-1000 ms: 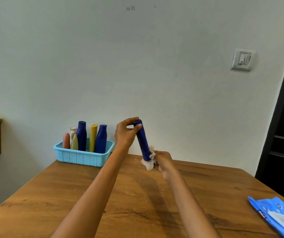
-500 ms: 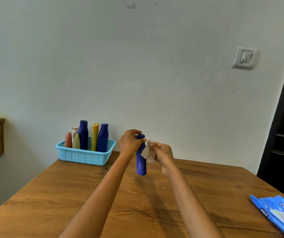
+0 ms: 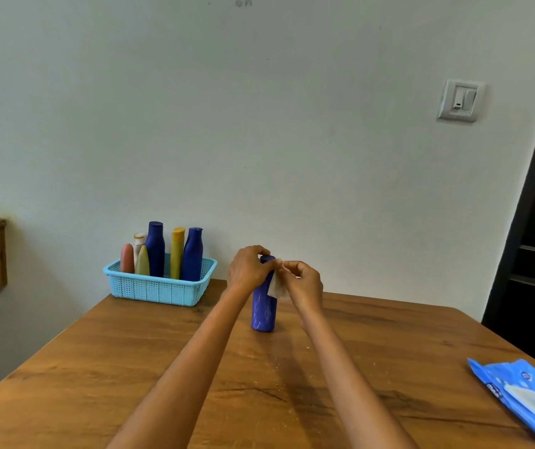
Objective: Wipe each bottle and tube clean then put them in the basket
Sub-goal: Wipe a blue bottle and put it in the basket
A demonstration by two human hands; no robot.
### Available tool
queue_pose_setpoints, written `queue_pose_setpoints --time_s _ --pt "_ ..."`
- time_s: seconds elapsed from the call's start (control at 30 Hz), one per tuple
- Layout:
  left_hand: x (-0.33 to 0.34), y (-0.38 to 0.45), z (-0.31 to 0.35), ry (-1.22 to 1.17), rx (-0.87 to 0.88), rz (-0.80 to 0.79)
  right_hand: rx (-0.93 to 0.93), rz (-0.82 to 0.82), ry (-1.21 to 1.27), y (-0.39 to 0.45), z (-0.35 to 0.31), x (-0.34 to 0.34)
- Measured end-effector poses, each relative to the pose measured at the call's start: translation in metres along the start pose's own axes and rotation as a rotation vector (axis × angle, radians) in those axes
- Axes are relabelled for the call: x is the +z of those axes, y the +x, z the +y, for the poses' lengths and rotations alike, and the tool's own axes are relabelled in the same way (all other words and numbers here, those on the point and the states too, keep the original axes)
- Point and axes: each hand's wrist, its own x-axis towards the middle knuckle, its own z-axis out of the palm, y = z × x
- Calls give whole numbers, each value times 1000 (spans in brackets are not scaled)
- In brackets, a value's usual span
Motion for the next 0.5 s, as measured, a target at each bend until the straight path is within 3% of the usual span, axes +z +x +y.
queue_pose_setpoints --time_s 0.23,0.5 --pt "-27 8 2 -35 29 -321 -24 16 -61 -1 2 -2" --pt "-25 7 -10 -203 6 -308 21 -43 -20 -4 -6 5"
